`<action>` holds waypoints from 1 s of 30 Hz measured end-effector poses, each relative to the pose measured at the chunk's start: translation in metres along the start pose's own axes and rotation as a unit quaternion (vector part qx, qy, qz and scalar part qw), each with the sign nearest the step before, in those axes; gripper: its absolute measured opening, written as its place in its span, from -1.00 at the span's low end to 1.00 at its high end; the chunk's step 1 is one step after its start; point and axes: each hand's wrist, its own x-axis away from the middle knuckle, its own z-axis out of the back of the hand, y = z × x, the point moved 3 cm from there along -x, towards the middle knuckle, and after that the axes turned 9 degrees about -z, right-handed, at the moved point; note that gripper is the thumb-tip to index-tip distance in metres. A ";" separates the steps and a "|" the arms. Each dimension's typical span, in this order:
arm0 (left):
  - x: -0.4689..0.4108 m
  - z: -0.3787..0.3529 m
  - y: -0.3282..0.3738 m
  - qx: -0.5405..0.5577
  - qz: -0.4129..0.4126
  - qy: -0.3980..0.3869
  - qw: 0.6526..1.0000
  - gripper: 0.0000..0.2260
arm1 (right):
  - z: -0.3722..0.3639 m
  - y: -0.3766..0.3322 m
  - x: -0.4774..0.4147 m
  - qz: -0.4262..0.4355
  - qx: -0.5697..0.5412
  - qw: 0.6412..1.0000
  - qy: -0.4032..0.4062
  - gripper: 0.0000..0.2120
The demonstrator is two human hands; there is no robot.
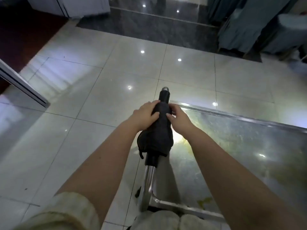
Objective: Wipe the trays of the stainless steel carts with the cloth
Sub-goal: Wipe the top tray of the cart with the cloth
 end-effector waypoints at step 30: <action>0.045 -0.066 0.313 -0.195 -0.335 0.225 0.894 -0.84 | 0.256 0.083 0.223 0.181 0.104 0.907 0.366 -0.75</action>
